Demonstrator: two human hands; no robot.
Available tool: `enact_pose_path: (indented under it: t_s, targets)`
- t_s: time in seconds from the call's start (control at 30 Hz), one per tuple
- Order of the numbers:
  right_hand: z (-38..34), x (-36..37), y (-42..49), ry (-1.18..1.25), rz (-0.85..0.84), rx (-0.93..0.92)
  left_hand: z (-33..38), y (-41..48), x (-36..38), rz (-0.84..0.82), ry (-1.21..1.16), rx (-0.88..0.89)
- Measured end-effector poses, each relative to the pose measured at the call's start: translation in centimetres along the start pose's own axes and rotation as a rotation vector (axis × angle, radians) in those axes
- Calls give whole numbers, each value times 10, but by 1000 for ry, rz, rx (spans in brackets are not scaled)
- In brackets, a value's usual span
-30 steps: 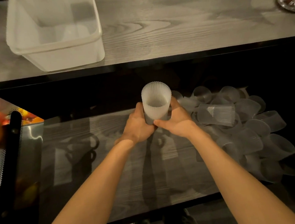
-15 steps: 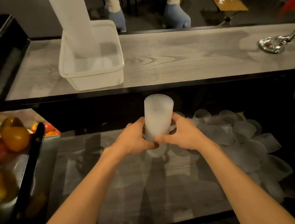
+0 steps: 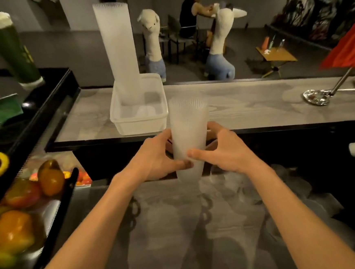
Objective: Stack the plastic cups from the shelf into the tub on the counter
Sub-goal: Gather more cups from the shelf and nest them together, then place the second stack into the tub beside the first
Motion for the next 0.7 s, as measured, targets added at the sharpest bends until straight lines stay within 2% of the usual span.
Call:
enact_pose_path:
  t_s: [0.43,0.53,0.7]
  targets:
    - [-134,-78,92,35,289,-311,70,5,-171,388,-135,124]
    - [-144,-75,121,27,296,-344,63,23,-192,456,-157,117]
    - [-132,-54,163,46,278,-301,35,56,-204,512,-156,60]
Point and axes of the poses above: each hand's wrist, its own y-axis towards the middle knuckle, its own x-axis out of the palm, z = x × y, the point moved 10 cm from there along y, towards the middle knuckle, and after that the axes turned 13 degrees about -x, right-handed, at the moved point
